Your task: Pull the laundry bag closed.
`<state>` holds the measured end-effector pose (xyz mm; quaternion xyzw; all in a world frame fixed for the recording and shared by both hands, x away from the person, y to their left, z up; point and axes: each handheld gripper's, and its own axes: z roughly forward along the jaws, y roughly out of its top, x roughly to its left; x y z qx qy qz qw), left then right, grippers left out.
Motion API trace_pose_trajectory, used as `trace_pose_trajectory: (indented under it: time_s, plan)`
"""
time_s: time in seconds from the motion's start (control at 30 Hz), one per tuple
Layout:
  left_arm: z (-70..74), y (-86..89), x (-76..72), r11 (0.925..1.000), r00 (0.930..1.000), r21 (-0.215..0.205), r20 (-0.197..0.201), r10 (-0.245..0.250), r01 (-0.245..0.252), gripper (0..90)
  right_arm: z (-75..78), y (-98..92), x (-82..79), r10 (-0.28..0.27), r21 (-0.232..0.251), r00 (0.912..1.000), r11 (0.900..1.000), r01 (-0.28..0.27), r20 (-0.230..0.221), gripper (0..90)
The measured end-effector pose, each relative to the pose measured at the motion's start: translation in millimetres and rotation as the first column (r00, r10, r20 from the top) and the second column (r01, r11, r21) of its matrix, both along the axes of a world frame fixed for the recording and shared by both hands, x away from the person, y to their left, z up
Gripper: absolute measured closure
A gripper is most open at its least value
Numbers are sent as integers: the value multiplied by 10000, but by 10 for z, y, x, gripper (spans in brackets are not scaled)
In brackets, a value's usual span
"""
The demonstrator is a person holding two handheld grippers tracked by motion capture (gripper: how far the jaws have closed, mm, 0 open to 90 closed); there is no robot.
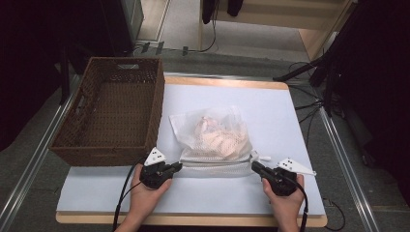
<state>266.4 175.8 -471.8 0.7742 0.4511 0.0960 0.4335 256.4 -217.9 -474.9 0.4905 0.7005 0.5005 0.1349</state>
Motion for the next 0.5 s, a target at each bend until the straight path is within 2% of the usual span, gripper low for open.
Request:
trace_pose_trajectory:
  time_s: [0.1,0.23,0.5]
  plan:
    - [2,31,13,9999,9998,-8,-42,172,-172,900,-36,-102,50,-336,-73,9994,9994,336,-70,872]
    - [3,43,14,9998,9998,63,-53,170,-169,900,-74,-202,104,-596,48,9980,9982,597,-202,872]
    - [14,50,-2,9999,9998,123,187,100,-102,900,-86,-225,136,-832,-302,9963,9961,826,-208,870]
